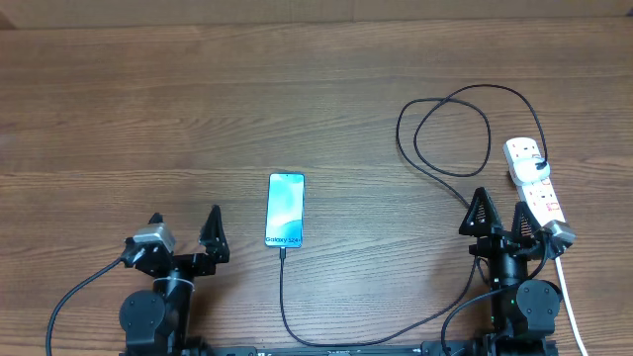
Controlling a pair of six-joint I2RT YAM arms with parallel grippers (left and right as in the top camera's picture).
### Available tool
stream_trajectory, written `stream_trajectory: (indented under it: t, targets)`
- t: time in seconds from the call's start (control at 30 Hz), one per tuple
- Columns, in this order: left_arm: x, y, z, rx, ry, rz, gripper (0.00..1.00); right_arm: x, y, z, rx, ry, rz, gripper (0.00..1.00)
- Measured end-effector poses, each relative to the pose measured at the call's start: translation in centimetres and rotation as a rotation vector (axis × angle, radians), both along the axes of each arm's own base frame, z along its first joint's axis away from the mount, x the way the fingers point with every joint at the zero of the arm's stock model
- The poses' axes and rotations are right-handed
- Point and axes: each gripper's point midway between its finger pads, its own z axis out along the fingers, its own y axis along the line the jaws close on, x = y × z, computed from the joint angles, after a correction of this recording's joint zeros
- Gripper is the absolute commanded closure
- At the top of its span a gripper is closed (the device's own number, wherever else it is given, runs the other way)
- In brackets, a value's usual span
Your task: Plug charger to phone and switch on socket
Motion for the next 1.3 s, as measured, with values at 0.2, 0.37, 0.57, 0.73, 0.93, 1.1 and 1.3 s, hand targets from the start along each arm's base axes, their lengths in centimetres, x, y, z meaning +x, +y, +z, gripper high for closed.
stream_trajectory:
  t: [0.2,0.37,0.57,0.73,0.93,1.1,1.3]
  targets:
    - [1.0,-0.1,-0.1,0.046,-0.093,-0.012,0.0,0.0,0.0,0.0,-0.001,-0.001,0.0,0.0]
    - [1.2,-0.1,-1.7,0.085,-0.067,-0.016,0.0,0.0,0.0,0.0,0.0,0.0,0.0,0.0]
    - [1.2,-0.1,-2.6,0.139,-0.04,-0.022,0.0,0.0,0.0,0.0,0.0,-0.001,0.0,0.0]
    - [1.2,0.0,-2.6,0.157,-0.04,-0.019,0.0,0.0,0.0,0.0,0.0,-0.001,0.0,0.0]
    - [1.2,0.1,-2.6,0.159,-0.039,-0.014,0.0,0.0,0.0,0.0,0.0,0.0,0.0,0.0]
    - [1.2,0.1,-2.6,0.159,-0.039,-0.012,0.0,0.0,0.0,0.0,0.0,0.0,0.0,0.0]
    - [1.2,0.1,-2.6,0.159,-0.039,-0.012,0.0,0.0,0.0,0.0,0.0,-0.001,0.0,0.0]
